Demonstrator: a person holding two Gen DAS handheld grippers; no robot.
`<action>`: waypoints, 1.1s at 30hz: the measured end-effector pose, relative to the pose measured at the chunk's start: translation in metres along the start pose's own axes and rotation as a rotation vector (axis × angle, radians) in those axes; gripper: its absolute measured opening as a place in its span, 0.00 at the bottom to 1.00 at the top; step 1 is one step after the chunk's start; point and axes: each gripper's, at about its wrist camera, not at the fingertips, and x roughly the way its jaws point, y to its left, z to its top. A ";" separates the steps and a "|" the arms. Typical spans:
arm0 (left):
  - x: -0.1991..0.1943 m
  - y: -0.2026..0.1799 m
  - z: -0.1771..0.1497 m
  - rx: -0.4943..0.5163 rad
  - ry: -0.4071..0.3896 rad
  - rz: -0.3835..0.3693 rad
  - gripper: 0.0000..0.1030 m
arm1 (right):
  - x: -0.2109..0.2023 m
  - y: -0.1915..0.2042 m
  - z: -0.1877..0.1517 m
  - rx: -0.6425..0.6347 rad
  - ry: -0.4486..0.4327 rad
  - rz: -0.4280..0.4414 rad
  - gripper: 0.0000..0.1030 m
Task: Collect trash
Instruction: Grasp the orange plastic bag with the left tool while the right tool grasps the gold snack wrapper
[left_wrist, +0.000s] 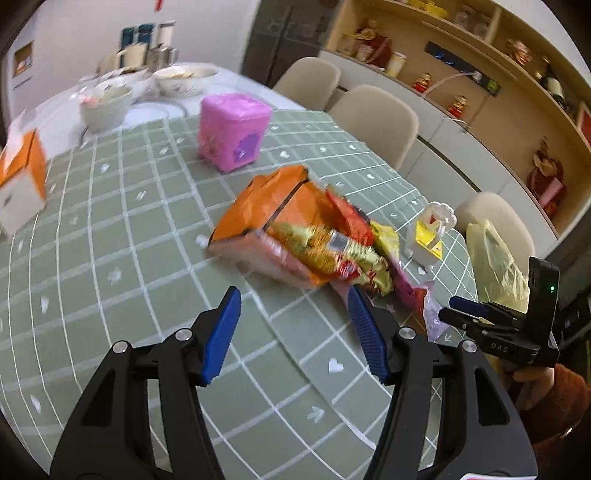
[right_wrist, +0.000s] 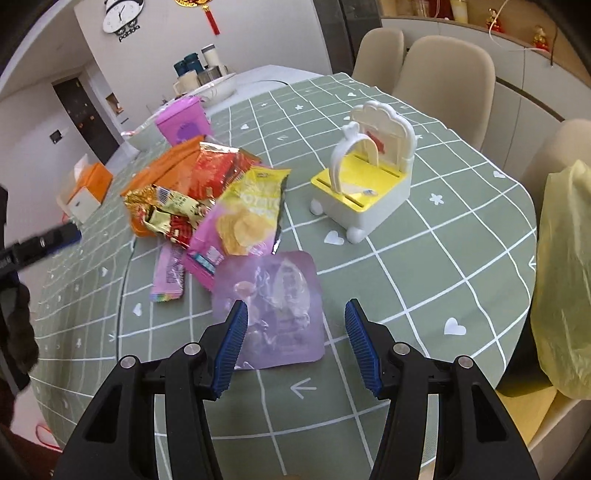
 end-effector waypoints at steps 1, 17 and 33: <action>0.002 0.001 0.005 0.018 -0.008 -0.002 0.56 | 0.001 -0.001 0.000 0.002 0.001 -0.003 0.50; 0.119 0.038 0.064 -0.063 0.158 0.004 0.56 | 0.005 -0.003 -0.006 0.093 0.017 -0.057 0.51; 0.080 0.038 0.039 -0.104 0.133 -0.079 0.38 | 0.008 0.087 0.067 -0.349 -0.019 0.082 0.49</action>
